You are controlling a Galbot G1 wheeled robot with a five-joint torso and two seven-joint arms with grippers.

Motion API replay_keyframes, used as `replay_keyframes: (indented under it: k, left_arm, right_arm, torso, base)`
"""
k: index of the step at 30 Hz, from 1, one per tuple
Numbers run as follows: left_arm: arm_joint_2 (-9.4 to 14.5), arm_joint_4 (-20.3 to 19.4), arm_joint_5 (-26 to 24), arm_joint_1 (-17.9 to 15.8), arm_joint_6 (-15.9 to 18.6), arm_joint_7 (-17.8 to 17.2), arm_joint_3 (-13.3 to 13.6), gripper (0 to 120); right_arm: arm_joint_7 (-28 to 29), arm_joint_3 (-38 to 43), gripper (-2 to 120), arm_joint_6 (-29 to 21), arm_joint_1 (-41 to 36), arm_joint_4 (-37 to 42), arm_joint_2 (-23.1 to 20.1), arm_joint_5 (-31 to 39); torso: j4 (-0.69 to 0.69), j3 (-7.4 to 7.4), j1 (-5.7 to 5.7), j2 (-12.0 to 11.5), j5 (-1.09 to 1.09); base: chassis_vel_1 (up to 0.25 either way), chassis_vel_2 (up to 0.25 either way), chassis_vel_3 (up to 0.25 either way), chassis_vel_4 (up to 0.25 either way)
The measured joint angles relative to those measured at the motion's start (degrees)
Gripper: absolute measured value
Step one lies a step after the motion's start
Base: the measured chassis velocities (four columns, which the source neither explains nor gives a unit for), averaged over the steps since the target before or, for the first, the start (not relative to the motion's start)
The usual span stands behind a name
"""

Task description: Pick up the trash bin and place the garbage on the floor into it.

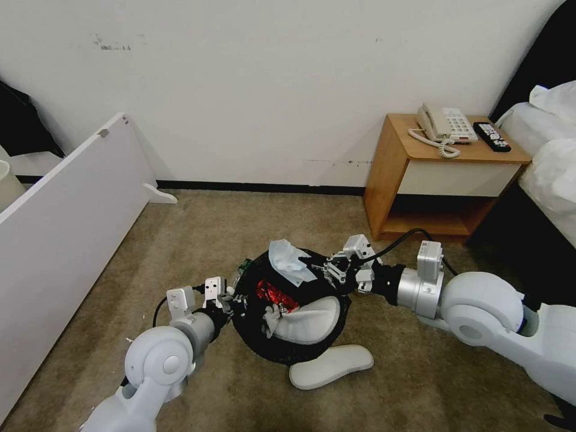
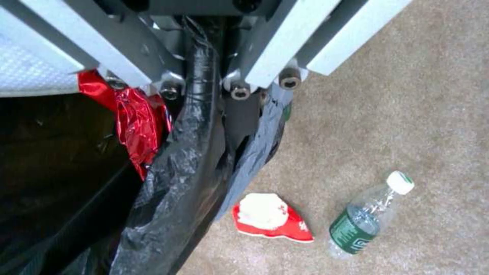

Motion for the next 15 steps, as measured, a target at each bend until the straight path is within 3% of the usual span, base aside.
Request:
replay_keyframes:
  k: [15]
  left_arm:
    - [-0.29, -0.6, -1.3, 0.06, 0.0, -0.12, -0.9, 1]
  right_arm:
    - [-0.21, -4.44, 0, 0.09, 1.15, -3.95, 2.65, -2.24]
  torso:
    - [0.0, 0.0, 0.0, 0.0, 0.0]
  base:
    - [0.0, 0.0, 0.0, 0.0]
